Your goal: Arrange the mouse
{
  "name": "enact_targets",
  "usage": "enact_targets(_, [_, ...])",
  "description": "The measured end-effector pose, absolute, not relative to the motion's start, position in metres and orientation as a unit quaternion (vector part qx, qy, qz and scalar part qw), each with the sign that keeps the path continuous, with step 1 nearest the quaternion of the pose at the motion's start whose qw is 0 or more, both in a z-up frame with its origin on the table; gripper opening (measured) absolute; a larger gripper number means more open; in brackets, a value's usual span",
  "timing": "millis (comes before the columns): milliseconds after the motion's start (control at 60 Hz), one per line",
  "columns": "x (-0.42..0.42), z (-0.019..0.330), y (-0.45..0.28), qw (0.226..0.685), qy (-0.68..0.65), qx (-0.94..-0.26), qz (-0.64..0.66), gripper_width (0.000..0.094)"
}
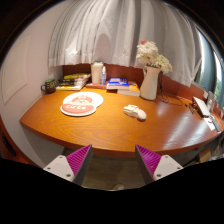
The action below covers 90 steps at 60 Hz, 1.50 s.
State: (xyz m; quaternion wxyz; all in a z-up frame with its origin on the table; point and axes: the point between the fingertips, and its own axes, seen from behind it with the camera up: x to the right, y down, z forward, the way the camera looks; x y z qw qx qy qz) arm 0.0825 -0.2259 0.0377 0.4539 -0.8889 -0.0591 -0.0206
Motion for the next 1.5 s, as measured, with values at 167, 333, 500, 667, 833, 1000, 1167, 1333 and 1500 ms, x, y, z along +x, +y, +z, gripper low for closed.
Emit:
enact_targets(167, [0.135,0.016,-0.166,0.451,-0.049,-0.89,-0.04,0.0861])
enact_targets(333, [0.164,0.005,-0.095,0.449,-0.048,-0.892,-0.042,0.086])
enact_targets(500, [0.18,-0.004,-0.036,0.437,-0.05,-0.898,-0.027,0.0865])
enact_targets(667, [0.186,-0.01,0.004,0.424,-0.049,-0.904,-0.001,0.0857])
enact_targets(833, [0.203,-0.011,0.027,0.411,-0.03,-0.911,0.002,0.0828])
enact_targets(1000, [0.209,-0.012,0.035,0.399,-0.004,-0.917,0.007,0.0635])
enact_targets(1167, [0.207,-0.013,0.037,0.393,-0.001,-0.92,0.005,0.0521])
enact_targets(1333, [0.205,-0.015,0.036,0.368,0.004,-0.93,0.001,0.0412])
enact_targets(1500, [0.204,-0.012,0.037,0.357,0.01,-0.934,-0.006,0.0394])
